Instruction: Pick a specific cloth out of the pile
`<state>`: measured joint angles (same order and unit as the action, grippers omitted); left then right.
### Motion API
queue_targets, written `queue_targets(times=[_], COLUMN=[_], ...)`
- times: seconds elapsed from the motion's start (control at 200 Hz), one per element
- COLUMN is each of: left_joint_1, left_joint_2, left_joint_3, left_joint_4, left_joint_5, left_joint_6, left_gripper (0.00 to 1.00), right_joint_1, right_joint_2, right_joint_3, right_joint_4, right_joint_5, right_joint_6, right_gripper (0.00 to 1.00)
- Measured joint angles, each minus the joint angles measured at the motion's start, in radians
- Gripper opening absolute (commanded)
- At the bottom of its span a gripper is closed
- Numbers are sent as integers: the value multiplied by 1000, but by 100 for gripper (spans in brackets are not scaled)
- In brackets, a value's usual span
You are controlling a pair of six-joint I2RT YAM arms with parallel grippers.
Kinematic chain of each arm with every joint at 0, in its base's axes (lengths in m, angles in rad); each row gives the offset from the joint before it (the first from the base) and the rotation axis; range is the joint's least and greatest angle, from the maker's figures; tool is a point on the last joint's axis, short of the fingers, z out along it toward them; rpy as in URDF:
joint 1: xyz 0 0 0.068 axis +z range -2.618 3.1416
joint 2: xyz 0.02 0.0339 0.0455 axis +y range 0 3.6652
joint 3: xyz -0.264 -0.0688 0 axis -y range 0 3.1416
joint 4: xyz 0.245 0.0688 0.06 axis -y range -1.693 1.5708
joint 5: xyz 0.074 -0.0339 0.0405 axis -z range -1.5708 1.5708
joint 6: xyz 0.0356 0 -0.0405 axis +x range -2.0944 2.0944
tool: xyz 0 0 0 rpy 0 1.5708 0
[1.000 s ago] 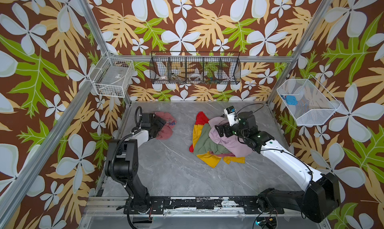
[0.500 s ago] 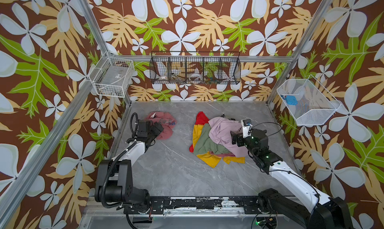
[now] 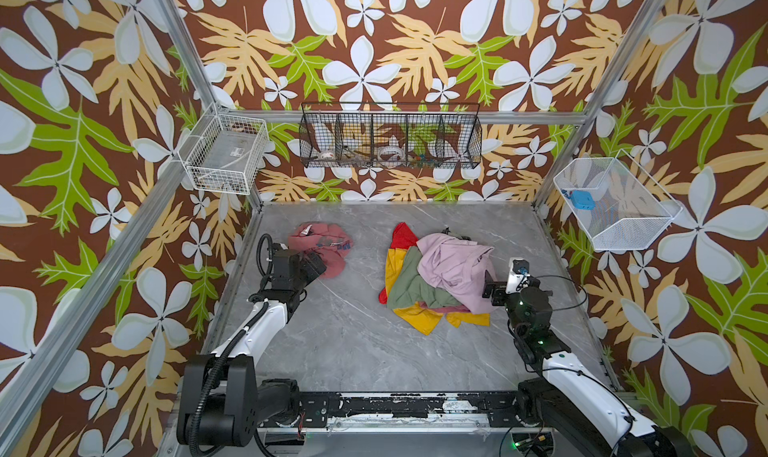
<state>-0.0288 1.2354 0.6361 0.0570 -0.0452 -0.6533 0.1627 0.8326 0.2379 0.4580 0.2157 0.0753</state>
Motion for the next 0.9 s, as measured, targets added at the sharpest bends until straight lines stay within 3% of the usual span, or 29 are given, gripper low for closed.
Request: queue_targets(times=[0.24,0.546,0.901], left_joint_1=[0,0,0], left_joint_2=[-40,-134,-198], left_joint_3=[-30,-69,-117], left_joint_4=[0,1,12], left_joint_5=[-37,-85,-146], left_joint_6=[50,105,170], left_gripper=[100,100,100], right_joint_1=[-91,-92,-97], right_joint_2=[128,445,624], right_joint_3=[-77,-51,-26], right_joint_4=[202,467,619], right_joint_5=[-1,46,-10], right_joint_6=[5,2,-33], right_gripper=[99,99,99])
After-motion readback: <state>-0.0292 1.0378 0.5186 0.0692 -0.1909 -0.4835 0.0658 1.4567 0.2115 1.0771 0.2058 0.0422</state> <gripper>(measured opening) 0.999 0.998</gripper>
